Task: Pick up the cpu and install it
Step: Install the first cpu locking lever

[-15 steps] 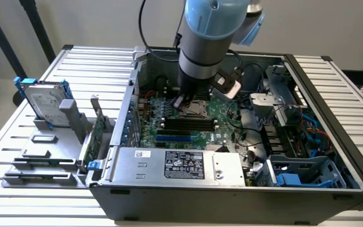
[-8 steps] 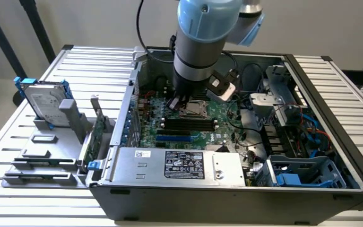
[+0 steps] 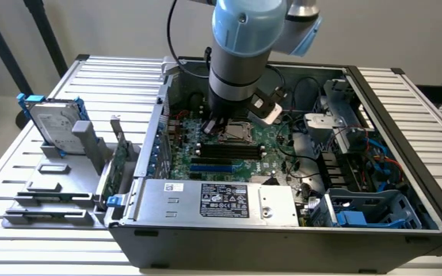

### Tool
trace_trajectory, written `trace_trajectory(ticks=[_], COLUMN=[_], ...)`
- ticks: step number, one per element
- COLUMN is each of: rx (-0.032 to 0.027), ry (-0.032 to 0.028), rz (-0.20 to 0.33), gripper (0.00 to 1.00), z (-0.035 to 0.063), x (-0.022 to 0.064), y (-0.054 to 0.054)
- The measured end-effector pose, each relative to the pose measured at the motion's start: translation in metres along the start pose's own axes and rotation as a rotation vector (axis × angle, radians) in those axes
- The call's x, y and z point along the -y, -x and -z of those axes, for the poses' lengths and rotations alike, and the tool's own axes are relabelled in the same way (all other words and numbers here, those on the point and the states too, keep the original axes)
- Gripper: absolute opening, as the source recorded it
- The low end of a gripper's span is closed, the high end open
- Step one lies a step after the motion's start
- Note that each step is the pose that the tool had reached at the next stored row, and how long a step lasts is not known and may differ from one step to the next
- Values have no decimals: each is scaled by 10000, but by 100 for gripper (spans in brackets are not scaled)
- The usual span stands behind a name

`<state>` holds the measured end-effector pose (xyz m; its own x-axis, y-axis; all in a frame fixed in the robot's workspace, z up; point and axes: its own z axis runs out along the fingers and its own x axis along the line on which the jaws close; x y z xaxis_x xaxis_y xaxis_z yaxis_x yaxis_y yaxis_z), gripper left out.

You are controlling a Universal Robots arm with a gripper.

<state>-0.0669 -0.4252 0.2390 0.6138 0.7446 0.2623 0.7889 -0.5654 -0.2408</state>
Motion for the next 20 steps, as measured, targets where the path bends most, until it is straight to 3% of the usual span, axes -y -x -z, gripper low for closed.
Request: trace_trajectory(ticks=[10, 20], rx=[-13, -25], ry=[22, 83], rz=[-68, -218], gripper=[11, 11], z=[-100, -180], x=[16, 44], y=[46, 106])
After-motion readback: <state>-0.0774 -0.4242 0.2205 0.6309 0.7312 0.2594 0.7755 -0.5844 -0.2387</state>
